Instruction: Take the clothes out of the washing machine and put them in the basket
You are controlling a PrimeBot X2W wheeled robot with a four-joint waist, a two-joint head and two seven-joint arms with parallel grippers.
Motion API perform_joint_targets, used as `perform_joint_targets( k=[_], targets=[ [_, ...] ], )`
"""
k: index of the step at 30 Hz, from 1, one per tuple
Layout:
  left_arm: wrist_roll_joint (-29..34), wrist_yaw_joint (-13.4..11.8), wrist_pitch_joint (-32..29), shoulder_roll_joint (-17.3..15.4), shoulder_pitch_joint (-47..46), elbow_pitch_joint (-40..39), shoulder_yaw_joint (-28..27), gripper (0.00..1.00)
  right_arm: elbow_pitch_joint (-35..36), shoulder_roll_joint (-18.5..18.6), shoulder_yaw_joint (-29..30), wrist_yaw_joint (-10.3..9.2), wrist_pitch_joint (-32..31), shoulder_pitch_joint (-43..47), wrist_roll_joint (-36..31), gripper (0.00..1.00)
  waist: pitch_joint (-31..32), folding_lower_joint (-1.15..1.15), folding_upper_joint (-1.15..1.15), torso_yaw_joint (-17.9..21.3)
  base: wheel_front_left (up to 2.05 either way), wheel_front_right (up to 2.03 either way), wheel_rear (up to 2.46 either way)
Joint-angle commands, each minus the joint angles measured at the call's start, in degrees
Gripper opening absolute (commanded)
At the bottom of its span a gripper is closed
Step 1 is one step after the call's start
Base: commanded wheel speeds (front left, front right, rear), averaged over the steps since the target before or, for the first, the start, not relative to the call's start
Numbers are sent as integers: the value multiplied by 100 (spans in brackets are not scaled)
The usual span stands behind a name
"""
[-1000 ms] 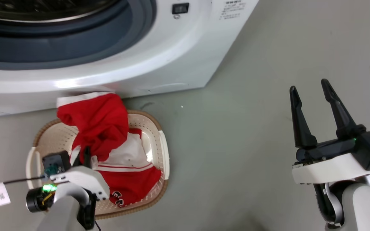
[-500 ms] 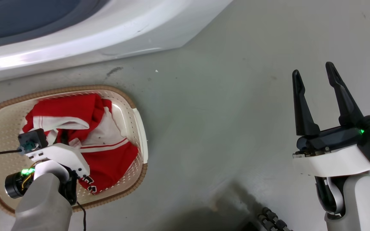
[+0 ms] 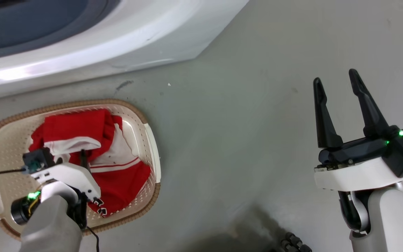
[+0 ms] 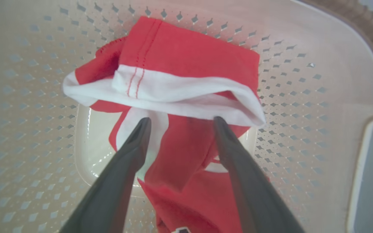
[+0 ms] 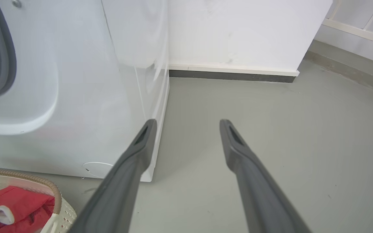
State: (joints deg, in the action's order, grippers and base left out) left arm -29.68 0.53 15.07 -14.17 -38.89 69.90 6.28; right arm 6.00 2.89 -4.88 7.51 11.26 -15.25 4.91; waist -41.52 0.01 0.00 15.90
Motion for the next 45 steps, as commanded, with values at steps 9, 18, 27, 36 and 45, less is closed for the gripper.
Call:
perform_joint_targets(
  k=[9,18,27,36,45],
  targets=[
    [192,133,13,270,939,-680,-214,100,-281,-1,-155,-4,-76,201,-73,100,1404,-1,0,-298,0,0,0],
    [640,66,13,554,1659,-1666,-460,100,-359,-1,-144,-4,-268,575,-179,100,2355,-1,0,-657,0,0,0],
    [1362,94,12,832,2389,-3297,-779,100,-270,-2,-80,-4,-553,1136,-269,100,3276,-1,0,-1119,0,0,0],
    [1976,46,12,913,2925,-4905,-824,100,-243,-2,76,-4,-701,1511,-239,100,3812,-1,0,-1417,0,0,0],
    [2389,-23,-200,821,3614,-6171,-518,100,-178,-2,307,-4,-765,1824,-323,100,4220,-1,0,-1456,0,0,0]
  ],
)
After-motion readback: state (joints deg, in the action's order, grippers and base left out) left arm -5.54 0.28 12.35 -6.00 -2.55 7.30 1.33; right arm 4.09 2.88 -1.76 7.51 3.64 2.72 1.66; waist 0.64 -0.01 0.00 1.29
